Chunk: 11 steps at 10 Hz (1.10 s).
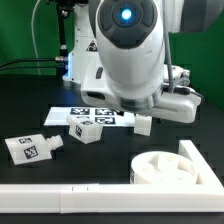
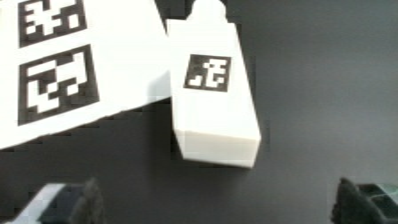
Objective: Assemble stool
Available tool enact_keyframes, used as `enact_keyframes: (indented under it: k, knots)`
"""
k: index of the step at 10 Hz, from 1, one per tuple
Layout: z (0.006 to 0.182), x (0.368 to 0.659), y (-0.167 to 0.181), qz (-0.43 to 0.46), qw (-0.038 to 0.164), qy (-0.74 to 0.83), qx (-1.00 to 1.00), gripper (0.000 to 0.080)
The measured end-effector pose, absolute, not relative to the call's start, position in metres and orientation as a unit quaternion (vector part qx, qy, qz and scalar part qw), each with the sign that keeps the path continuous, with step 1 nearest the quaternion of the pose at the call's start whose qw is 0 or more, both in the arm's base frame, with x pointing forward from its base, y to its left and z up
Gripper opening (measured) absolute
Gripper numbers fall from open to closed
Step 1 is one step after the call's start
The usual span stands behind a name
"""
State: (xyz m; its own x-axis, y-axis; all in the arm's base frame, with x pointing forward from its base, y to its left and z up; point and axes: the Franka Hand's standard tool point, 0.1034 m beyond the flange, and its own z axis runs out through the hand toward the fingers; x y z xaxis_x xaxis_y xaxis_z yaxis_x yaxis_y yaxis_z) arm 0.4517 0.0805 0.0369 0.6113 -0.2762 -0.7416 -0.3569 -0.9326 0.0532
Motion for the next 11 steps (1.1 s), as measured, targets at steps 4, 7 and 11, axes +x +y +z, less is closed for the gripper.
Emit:
enact_keyframes:
  k: [4, 7, 11]
  knots:
    - [0.036, 0.447, 0.084, 0.409, 0.047, 0.177, -0.894, 0.0649]
    - [0.030, 0.418, 0.093, 0.456, 0.053, 0.190, -0.868, 0.0649]
    - [0.022, 0.412, 0.093, 0.462, 0.051, 0.194, -0.864, 0.0649]
